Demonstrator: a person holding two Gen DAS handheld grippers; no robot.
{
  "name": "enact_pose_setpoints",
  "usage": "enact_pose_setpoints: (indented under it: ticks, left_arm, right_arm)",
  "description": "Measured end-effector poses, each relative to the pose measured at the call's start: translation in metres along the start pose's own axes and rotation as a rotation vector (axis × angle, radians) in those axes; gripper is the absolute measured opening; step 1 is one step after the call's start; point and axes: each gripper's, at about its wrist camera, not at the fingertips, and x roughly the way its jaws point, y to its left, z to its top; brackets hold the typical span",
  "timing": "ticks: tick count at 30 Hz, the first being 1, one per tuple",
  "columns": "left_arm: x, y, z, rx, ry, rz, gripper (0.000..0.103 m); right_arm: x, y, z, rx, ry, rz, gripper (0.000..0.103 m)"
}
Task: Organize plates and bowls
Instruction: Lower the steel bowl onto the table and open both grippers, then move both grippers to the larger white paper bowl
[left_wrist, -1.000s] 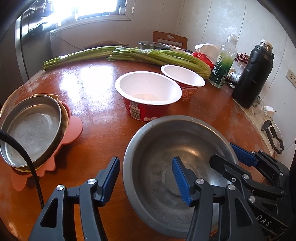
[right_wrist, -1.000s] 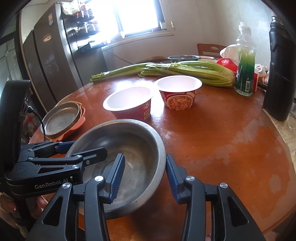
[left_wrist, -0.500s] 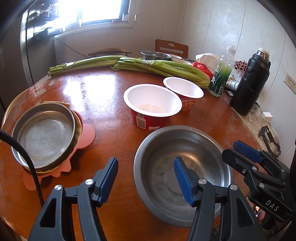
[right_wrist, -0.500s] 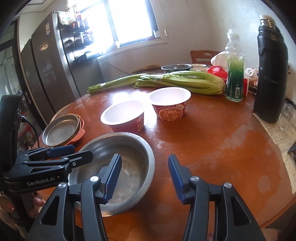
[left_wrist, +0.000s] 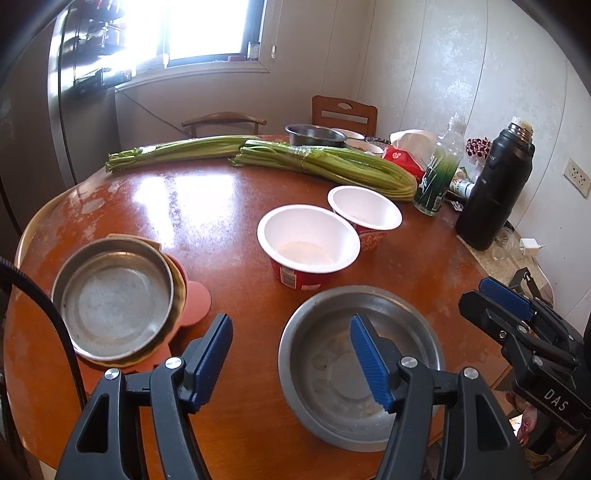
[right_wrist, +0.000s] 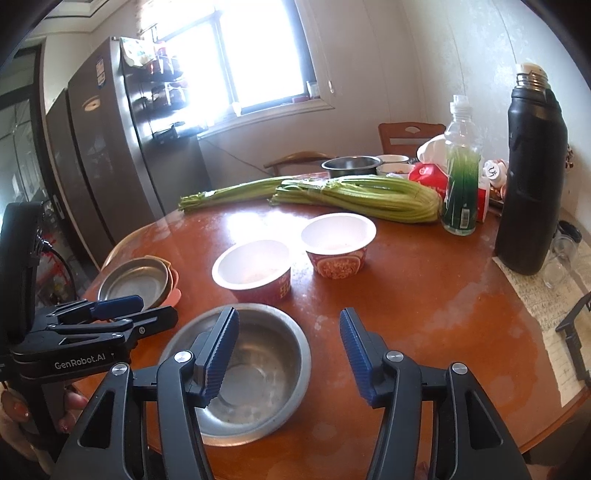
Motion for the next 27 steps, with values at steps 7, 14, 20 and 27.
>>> enact_pose_setpoints:
  ticks: [7, 14, 20, 27]
  left_arm:
    - [0.005, -0.002, 0.032, 0.032, 0.01, -0.012, 0.066]
    - [0.035, 0.009, 0.065, 0.018, 0.033, -0.032, 0.066]
    - [0.063, 0.018, 0.083, -0.002, 0.068, -0.045, 0.066]
    - [0.096, 0.022, 0.089, -0.023, 0.124, -0.044, 0.066]
  right_arm:
    - [0.016, 0.007, 0.031, 0.021, 0.001, 0.009, 0.06]
    - [0.057, 0.013, 0.048, 0.04, 0.045, 0.02, 0.06]
    - [0.087, 0.009, 0.05, 0.032, 0.099, 0.001, 0.06]
    - [0.105, -0.003, 0.041, 0.051, 0.146, 0.017, 0.06]
